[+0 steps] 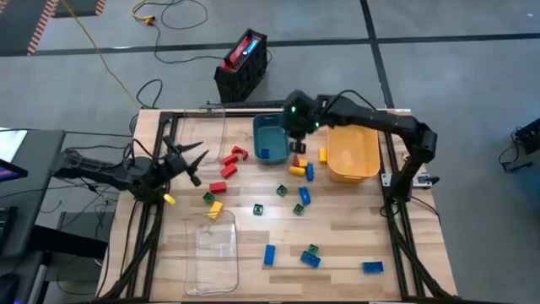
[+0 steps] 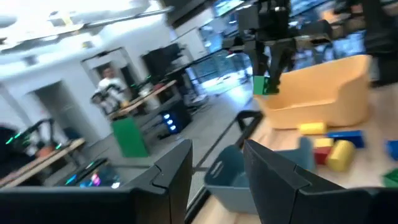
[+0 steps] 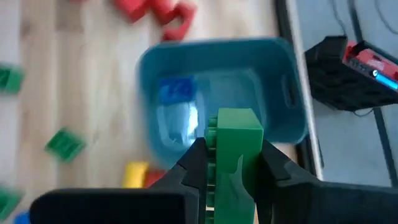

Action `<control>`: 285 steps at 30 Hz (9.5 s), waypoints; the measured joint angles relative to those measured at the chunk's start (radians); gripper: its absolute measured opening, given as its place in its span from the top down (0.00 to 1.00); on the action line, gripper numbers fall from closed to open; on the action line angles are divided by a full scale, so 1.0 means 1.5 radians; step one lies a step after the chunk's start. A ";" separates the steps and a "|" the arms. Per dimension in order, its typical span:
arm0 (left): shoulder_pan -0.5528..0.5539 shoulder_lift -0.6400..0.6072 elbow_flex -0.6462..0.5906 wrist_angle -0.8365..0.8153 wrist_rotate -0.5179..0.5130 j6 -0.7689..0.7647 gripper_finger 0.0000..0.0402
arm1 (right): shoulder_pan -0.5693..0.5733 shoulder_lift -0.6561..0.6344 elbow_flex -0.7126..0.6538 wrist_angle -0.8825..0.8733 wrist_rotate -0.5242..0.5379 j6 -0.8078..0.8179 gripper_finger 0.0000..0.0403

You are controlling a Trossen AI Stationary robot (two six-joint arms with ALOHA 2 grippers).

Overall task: Sort blocks
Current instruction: Put the green game piece into the yellow bin

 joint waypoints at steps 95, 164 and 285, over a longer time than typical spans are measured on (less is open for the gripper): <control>0.014 0.052 0.001 -0.025 0.123 -0.275 0.65 | 0.203 -0.234 -0.265 -0.093 0.195 0.321 0.48; -0.047 0.057 0.024 0.020 0.003 -0.105 0.65 | 0.272 0.100 -0.257 0.052 0.137 -0.010 0.76; 0.051 0.250 0.189 -0.141 0.203 -0.244 0.65 | 0.238 0.253 -0.044 -0.041 0.065 -0.167 0.32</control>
